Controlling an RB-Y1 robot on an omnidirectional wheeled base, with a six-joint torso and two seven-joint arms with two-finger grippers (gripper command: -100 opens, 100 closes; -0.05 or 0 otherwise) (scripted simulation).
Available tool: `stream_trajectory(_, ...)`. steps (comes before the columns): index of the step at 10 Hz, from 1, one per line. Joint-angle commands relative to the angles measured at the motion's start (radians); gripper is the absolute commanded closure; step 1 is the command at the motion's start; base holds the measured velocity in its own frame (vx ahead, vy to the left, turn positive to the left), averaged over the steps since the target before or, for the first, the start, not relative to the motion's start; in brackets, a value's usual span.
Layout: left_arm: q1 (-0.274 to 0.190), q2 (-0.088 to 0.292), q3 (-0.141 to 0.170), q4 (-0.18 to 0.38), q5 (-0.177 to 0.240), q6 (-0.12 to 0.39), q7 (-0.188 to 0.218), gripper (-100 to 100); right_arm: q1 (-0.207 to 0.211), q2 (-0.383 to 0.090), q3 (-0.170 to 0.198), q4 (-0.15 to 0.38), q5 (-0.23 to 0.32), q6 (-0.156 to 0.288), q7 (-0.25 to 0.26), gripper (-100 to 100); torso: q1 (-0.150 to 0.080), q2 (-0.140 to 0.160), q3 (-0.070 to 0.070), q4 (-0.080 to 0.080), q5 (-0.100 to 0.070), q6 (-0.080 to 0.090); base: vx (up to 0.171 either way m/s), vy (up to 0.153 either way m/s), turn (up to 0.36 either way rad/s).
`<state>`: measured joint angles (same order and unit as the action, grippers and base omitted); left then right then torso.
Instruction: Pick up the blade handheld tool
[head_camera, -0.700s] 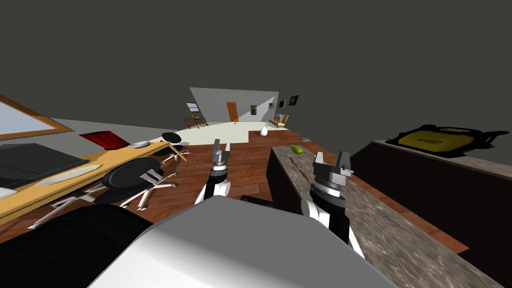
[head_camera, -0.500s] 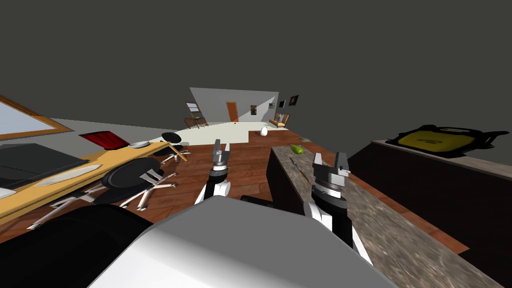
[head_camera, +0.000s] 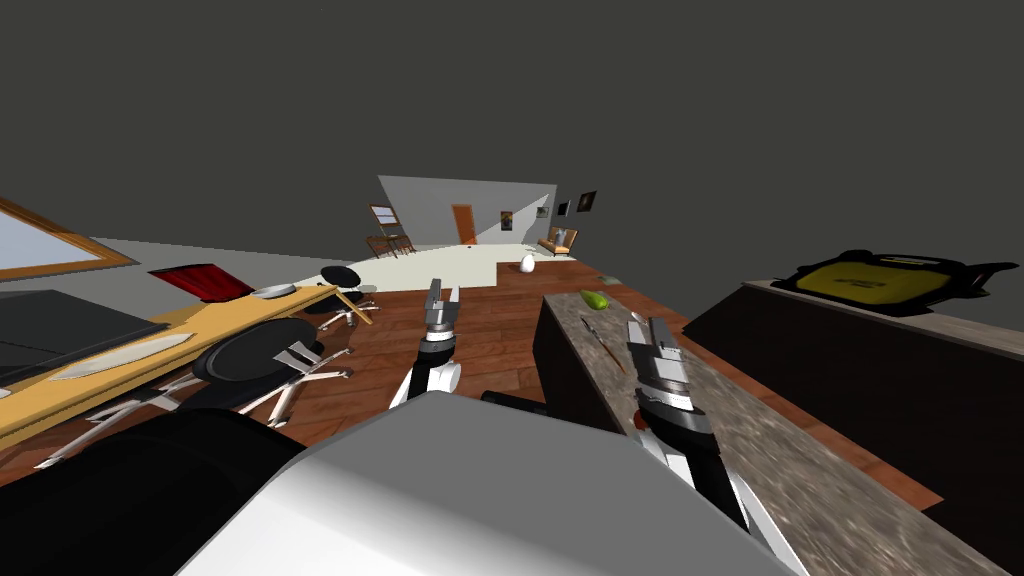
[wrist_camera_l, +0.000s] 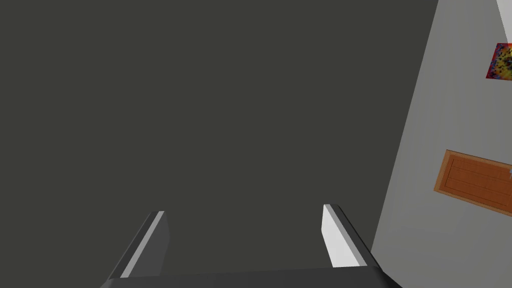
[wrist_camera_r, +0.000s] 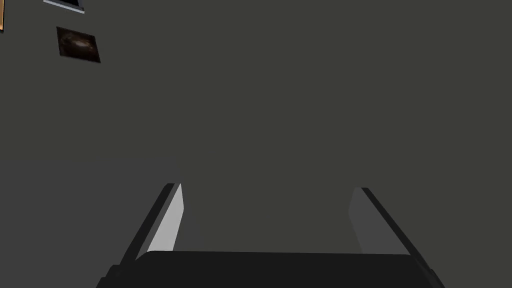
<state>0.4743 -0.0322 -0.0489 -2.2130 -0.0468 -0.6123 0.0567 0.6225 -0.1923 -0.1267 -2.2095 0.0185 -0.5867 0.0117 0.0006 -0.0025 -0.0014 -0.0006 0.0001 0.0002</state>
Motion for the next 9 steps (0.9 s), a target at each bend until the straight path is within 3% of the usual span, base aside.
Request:
stream_trajectory(1, 0.0, 0.0, 0.0, 0.0, 0.0, 0.0, 0.0, 0, 0.036, -0.05, -0.026, 0.026, 0.021, 0.027, 0.019, -100, 0.0, 0.0, 0.0, 0.0, 0.0, 0.0, 0.053, 0.026, -0.022)
stream_trajectory(3, 0.0, 0.0, 0.0, 0.0, 0.0, 0.0, 0.0, 0, 0.095, -0.115, -0.066, 0.061, 0.049, 0.053, 0.042, -100, 0.001, -0.001, 0.0, 0.0, 0.0, 0.0, 0.056, 0.033, -0.028)
stream_trajectory(4, 0.0, 0.0, 0.0, 0.0, 0.0, 0.0, 0.0, 0, 0.095, -0.124, -0.066, 0.061, 0.049, 0.053, 0.042, -100, 0.001, -0.001, -0.001, 0.0, 0.0, 0.0, 0.041, 0.018, -0.008)
stream_trajectory(9, 0.0, 0.0, 0.0, 0.0, 0.0, 0.0, 0.0, 0, 0.251, -0.278, -0.171, 0.156, 0.124, 0.126, 0.106, -100, 0.001, -0.002, -0.001, 0.0, 0.0, 0.0, 0.061, 0.032, -0.023)
